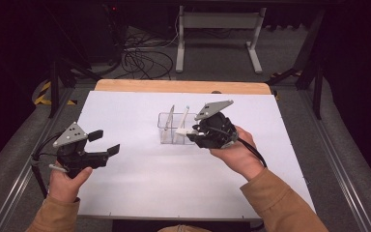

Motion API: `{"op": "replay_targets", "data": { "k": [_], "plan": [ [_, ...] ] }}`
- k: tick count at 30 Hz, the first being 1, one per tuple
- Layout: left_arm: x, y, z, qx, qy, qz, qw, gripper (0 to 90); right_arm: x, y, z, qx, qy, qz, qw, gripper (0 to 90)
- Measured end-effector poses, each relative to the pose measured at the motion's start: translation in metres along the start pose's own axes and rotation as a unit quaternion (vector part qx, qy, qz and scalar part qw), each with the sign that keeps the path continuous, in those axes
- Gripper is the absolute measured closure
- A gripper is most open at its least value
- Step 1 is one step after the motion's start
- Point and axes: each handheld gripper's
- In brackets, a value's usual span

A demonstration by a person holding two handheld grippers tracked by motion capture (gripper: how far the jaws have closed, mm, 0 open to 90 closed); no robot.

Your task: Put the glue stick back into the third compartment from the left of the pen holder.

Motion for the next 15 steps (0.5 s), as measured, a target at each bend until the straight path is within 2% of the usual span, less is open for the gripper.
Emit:
{"op": "replay_targets", "data": {
  "k": [15],
  "plan": [
    [0.000,0.001,0.000,-0.002,-0.001,0.002,1.0000,21.6,-0.006,-0.034,0.004,0.040,0.030,0.026,0.9984,65.5]
  ]
}}
Point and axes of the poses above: each handheld gripper's, and its own axes: z roughly forward along the jaws, x roughly out of its underside, y roughly to its left, and after that the axes turned 11 degrees about -y, right-handed
